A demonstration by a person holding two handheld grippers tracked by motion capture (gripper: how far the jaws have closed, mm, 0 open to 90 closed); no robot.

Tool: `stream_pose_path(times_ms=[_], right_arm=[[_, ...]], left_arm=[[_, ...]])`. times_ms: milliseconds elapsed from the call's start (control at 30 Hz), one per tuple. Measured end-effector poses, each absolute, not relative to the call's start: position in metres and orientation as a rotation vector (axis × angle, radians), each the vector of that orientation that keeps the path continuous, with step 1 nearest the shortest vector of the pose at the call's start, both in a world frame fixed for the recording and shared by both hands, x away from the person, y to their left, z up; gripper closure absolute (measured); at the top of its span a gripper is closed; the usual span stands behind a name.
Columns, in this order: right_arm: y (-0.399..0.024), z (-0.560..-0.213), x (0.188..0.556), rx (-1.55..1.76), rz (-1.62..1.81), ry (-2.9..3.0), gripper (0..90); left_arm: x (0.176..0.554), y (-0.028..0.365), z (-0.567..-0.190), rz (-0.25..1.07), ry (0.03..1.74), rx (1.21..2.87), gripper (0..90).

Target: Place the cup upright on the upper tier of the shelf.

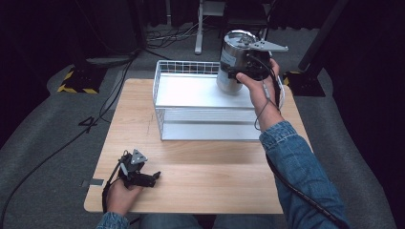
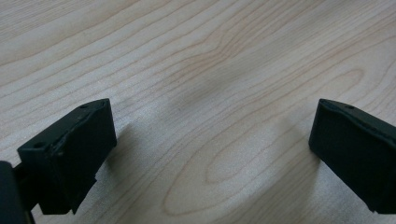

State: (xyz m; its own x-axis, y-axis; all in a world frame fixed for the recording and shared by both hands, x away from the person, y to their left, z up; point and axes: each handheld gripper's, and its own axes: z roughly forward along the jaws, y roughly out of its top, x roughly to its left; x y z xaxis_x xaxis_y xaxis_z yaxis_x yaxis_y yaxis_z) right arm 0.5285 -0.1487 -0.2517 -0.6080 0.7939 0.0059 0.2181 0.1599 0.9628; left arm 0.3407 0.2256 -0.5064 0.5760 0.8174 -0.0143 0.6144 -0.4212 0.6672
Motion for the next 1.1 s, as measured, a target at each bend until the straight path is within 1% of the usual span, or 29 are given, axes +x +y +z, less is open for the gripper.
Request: stream_pose_path(times_ms=[467,1000,1067,1100], right_arm=[[-0.137,-0.272,0.538,0.986,1.457,1.974,3.6],[-0.135,-0.275,0.536,0.934,1.445,1.983,2.8],[-0.135,-0.275,0.536,0.933,1.443,1.977,2.5],[-0.134,-0.276,0.537,0.923,1.423,1.989,0.8]], left_arm=[[0.341,0.226,-0.506,0.416,1.138,2.176,1.1],[0.341,0.226,-0.506,0.417,1.136,2.176,1.1],[0.341,0.226,-0.506,0.417,1.136,2.176,1.1],[0.341,0.226,-0.506,0.417,1.136,2.176,1.1]])
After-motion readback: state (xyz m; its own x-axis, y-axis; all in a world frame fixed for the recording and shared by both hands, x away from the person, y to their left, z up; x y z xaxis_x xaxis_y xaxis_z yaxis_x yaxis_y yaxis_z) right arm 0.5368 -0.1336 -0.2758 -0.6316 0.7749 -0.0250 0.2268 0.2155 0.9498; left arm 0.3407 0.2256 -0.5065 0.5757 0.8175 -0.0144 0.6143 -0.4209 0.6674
